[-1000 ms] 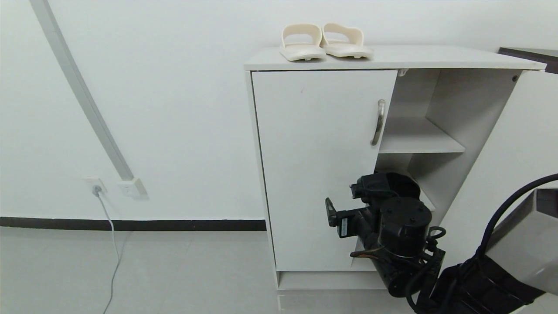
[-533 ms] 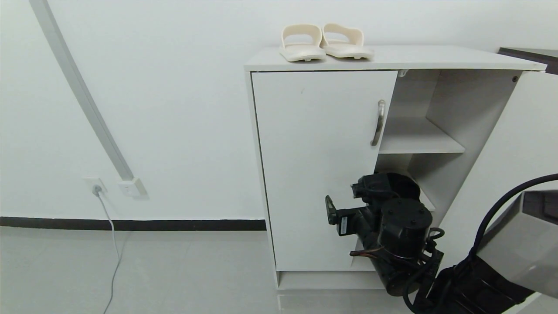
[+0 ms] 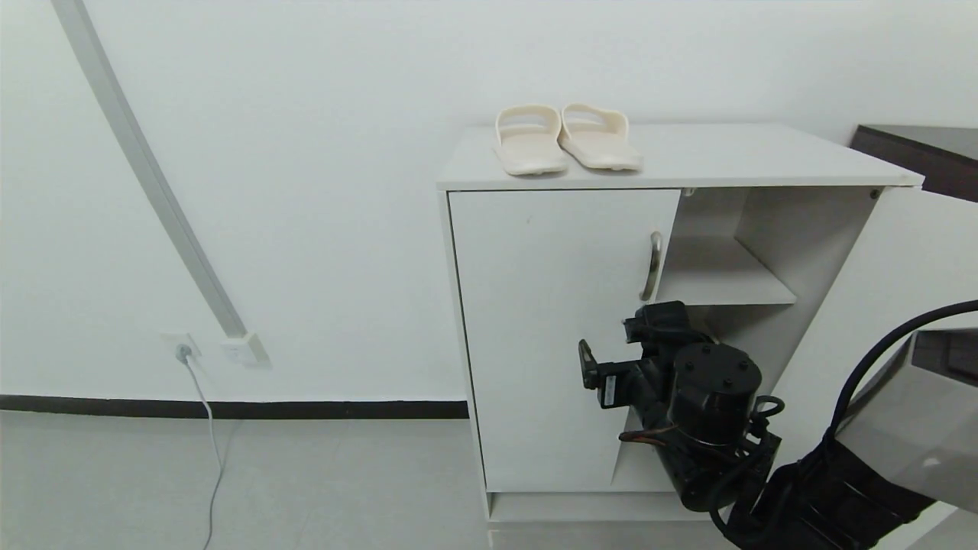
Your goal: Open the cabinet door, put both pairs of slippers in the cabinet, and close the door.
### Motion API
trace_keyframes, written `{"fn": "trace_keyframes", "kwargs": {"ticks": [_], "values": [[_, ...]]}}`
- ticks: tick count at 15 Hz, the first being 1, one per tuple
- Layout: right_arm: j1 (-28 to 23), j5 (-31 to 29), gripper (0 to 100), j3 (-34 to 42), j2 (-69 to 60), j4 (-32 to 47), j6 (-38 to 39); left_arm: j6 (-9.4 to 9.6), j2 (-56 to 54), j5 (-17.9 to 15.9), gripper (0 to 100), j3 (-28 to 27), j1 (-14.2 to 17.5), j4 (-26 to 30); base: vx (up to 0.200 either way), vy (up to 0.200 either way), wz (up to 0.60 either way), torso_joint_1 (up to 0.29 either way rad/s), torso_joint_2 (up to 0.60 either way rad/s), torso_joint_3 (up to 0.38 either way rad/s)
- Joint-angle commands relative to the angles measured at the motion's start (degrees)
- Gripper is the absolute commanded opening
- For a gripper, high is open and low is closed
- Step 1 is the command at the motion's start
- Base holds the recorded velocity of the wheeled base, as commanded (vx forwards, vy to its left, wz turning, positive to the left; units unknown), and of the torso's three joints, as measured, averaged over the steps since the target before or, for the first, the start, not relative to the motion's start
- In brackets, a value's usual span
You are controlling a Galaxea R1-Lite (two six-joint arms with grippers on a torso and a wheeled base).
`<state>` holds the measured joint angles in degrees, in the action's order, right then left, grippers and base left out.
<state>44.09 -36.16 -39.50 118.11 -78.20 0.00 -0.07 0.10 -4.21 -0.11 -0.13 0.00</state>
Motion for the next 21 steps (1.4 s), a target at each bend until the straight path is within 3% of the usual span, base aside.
{"fn": "trace_keyframes", "kwargs": {"ticks": [1,21], "values": [[-0.59,0.03,100,0.30,0.10,-0.02,0.00,-0.01,-0.01,-0.01,0,0.02,-0.04,0.00,0.000,0.000,0.00,0.129,-0.46,-0.334],[-0.68,0.03,100,0.21,0.19,0.07,-0.53,-0.01,-0.01,-0.01,0,0.02,-0.04,0.00,0.000,0.000,0.00,0.197,-0.51,-0.323]]}}
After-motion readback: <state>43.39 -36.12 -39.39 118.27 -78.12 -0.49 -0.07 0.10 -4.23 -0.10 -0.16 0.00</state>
